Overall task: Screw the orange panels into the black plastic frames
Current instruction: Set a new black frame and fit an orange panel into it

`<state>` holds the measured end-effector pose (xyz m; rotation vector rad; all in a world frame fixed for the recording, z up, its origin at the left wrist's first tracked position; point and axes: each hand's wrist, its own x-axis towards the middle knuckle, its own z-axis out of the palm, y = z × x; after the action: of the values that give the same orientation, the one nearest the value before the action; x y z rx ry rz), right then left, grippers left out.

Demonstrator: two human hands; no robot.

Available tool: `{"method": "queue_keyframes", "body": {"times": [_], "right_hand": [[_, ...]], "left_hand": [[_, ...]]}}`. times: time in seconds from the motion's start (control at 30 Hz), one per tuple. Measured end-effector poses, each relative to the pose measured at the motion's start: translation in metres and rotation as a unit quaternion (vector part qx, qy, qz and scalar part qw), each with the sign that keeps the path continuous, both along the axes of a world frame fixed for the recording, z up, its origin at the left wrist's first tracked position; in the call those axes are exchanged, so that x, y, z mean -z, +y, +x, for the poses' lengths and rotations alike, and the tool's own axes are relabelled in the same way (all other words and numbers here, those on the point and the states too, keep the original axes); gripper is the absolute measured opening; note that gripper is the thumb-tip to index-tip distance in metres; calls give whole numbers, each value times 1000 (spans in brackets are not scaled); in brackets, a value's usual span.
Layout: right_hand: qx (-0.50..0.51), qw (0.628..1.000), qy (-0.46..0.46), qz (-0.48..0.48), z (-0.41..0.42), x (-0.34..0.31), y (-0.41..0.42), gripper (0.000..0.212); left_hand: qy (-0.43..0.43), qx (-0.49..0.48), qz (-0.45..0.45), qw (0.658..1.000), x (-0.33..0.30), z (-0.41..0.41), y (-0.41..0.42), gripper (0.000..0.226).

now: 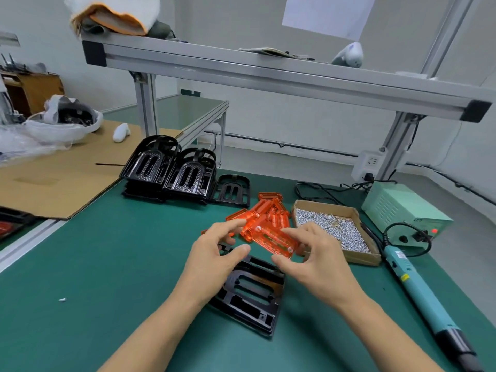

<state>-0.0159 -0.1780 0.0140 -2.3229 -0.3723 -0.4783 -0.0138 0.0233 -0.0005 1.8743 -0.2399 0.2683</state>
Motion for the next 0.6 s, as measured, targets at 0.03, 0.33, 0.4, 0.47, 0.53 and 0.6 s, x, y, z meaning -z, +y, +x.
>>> {"method": "queue_keyframes", "body": {"times": [0.03, 0.33, 0.4, 0.47, 0.53, 0.6], "right_hand": [[-9, 1000, -8, 4, -3, -1, 0, 44], [-33, 999, -10, 11, -14, -7, 2, 47], [-29, 1000, -1, 7, -15, -6, 1, 44], [-28, 999, 13, 9, -15, -4, 1, 41], [-20, 999, 33, 19, -16, 0, -2, 40], [-12, 998, 60, 33, -17, 6, -4, 38]], "left_hand": [[2, 16, -18, 1000, -1, -1, -2, 44], [11, 45, -69, 997, -1, -7, -6, 40], [13, 45, -67, 997, 1, -8, -4, 40], [5, 46, -57, 997, 3, -9, -1, 40], [-10, 39, -13, 999, 1, -9, 7, 42], [-23, 30, 73, 997, 1, -6, 19, 48]]}}
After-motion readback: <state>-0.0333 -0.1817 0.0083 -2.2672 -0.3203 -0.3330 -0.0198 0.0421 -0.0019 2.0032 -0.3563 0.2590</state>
